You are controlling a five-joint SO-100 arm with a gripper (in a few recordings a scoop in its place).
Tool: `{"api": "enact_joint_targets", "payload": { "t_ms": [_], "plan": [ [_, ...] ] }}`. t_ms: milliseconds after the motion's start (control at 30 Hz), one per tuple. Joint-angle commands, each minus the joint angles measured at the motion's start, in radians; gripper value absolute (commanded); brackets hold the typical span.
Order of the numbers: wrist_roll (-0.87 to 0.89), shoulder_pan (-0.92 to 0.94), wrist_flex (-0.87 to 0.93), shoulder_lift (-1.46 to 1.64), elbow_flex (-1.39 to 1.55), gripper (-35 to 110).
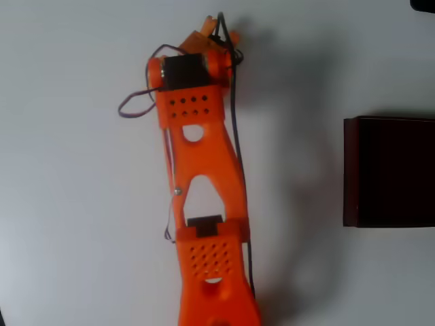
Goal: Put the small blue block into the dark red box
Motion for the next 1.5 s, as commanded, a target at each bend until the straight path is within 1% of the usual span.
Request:
{"api": "enact_joint_targets", "payload": {
  "t_ms": [0, 67, 167, 233, 367, 533, 700, 867, 967, 1033, 1167, 1233, 1467],
  "plan": [
    [-0.091, 0.041, 0.020, 0.129, 0.101, 0],
    [-0.183, 0.083, 0.020, 0.227, 0.202, 0],
    [-0.379, 0.147, 0.020, 0.365, 0.327, 0],
    [-0.555, 0.218, 0.020, 0.433, 0.365, 0],
    [-0.851, 0.377, 0.020, 0.545, 0.428, 0],
    [-1.158, 0.591, 0.020, 0.592, 0.428, 0],
    [-1.376, 0.787, 0.020, 0.526, 0.327, 0],
    [-1.494, 0.954, 0.020, 0.383, 0.160, 0],
    [-1.523, 1.002, 0.020, 0.302, 0.109, 0],
    [-1.546, 1.008, 0.020, 0.258, 0.095, 3],
    [-1.595, 0.974, 0.020, 0.241, 0.123, 9],
    [-1.623, 0.937, 0.021, 0.279, 0.181, 10],
    [-1.707, 0.792, 0.020, 0.614, 0.531, 10]
  ]
}}
